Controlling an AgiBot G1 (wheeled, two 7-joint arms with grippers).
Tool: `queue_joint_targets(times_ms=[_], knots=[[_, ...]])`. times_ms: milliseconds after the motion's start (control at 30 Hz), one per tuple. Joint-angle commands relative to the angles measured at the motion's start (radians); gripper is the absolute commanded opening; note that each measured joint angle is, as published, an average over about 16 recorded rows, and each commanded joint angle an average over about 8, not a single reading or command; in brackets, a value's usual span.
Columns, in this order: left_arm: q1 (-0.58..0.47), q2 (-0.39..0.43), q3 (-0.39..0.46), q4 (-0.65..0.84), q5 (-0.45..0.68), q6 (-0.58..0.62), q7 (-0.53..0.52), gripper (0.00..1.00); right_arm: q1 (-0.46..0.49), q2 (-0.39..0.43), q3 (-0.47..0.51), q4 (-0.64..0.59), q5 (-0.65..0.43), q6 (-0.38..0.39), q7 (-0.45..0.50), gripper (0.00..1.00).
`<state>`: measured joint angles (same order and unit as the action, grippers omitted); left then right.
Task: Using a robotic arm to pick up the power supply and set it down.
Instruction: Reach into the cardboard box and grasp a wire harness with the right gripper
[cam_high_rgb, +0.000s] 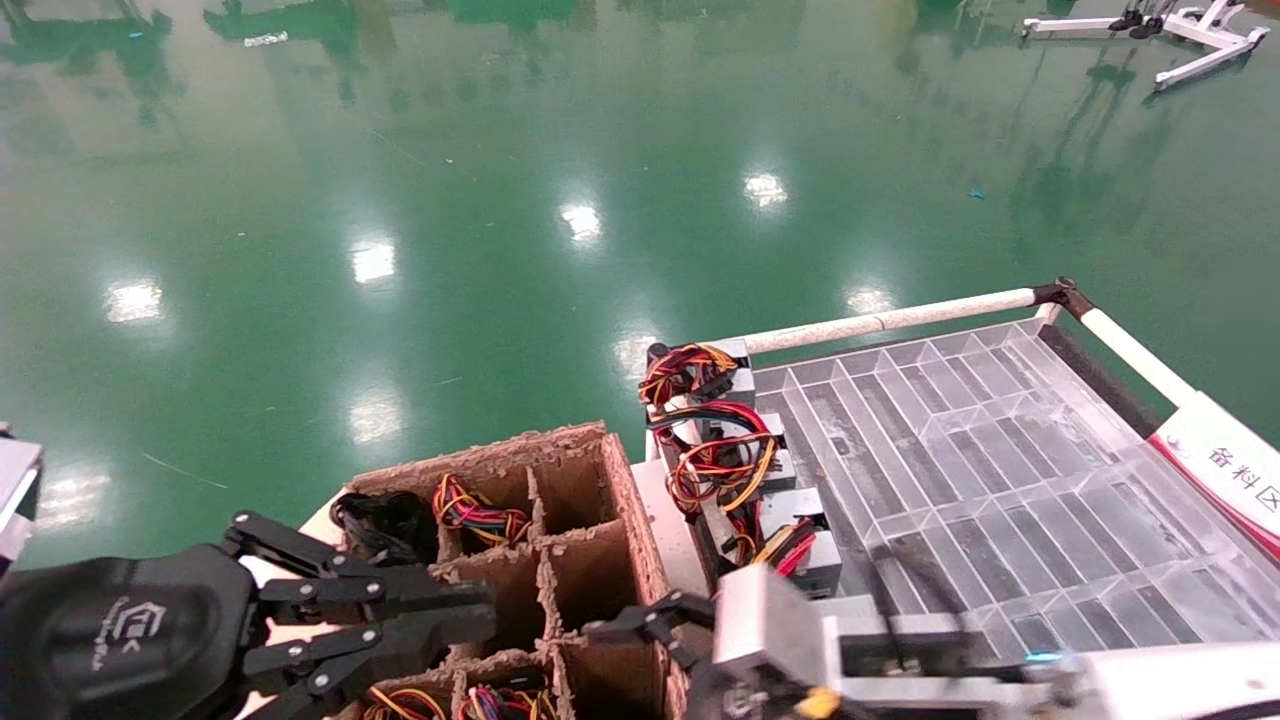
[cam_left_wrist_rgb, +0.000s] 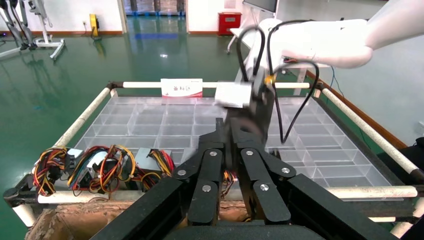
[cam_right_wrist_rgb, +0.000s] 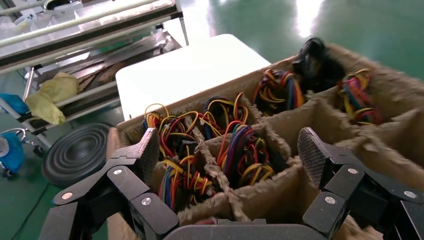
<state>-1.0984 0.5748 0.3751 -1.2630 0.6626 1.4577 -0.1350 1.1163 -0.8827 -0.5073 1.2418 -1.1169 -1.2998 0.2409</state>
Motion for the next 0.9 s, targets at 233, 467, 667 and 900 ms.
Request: queue_joint_targets(times_ms=[233,467,667,900], knots=[[0.000,0.000,0.000,0.000,0.000,0.000,0.000,0.10,0.032,-0.103,-0.055,-0.061,-0.098,0.058,-0.009,0.07],[0.000,0.000,0.000,0.000,0.000,0.000,0.000,0.71,0.053,-0.157,-0.084,-0.094,-0.157,0.097,-0.010,0.00],[0.000,0.000,0.000,0.000,0.000,0.000,0.000,1.00,0.068,-0.196,-0.106,-0.118,-0.195,0.115,-0.011,0.00],[0.000,0.000,0.000,0.000,0.000,0.000,0.000,1.00,0.083,-0.229,-0.129,-0.151,-0.227,0.121,-0.013,0.00]])
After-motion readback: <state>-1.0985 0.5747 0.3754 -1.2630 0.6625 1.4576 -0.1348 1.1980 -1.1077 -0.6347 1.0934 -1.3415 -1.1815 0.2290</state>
